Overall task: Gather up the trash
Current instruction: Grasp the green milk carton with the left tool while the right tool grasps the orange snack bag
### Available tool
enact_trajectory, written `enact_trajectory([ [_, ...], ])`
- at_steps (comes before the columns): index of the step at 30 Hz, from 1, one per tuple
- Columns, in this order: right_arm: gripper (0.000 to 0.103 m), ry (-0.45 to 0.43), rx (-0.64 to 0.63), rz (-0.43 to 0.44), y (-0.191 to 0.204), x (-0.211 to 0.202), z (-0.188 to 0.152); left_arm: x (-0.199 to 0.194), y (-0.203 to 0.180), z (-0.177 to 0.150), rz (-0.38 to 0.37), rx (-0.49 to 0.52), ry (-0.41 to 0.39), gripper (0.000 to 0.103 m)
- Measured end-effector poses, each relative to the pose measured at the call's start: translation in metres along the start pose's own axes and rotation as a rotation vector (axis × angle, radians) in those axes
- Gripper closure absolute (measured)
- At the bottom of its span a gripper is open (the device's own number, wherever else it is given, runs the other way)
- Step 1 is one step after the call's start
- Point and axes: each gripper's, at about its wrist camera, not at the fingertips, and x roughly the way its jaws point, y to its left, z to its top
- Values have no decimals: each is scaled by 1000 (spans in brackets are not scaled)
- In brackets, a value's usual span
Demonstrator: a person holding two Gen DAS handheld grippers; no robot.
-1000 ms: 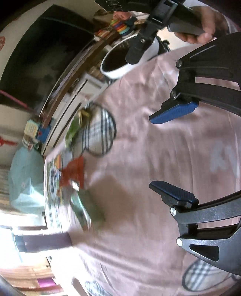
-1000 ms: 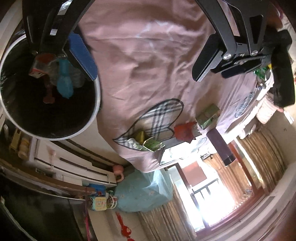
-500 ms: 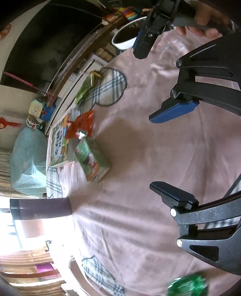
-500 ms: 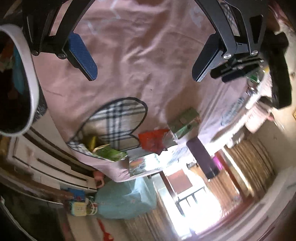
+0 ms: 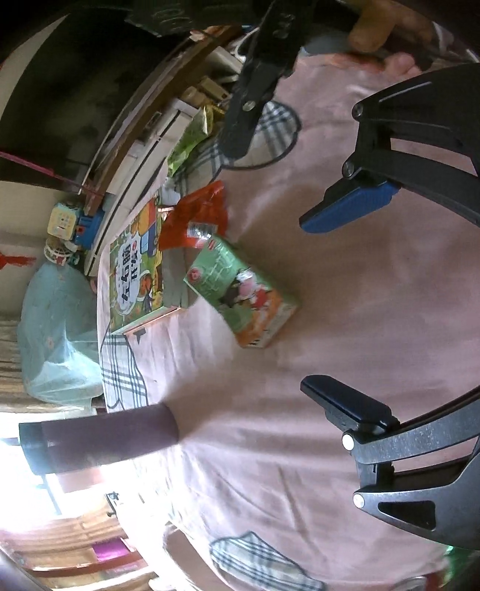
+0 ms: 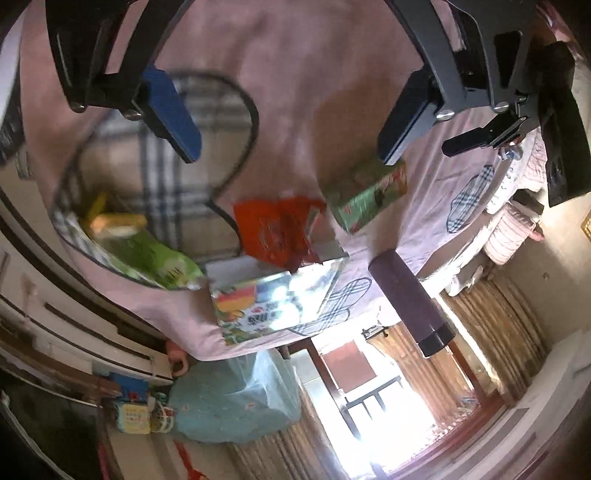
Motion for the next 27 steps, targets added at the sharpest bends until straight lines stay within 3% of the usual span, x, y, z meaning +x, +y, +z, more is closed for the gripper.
enact_trajectory([
  [4,32,13,-3,8,0,23,17,17,0,9,-8,7,10,21],
  [8,43,28,0,17,-2,46,33,32,0,19,-11,26,11,21],
  [11,58,43,5,18,-5,59,39,42,2,24,-17,20,20,21],
  [12,71,51,9,22,-6,63,40,45,2,24,-22,21,18,22],
  [13,91,56,11,23,-8,65,40,45,1,24,-26,24,16,25],
  [14,96,60,12,30,-8,66,40,46,0,24,-32,28,15,42],
  [19,99,31,7,42,-8,45,33,36,-10,20,-27,57,-1,43],
  [27,100,-6,52,83,-19,-8,4,-8,-23,-2,-88,-23,-26,44],
])
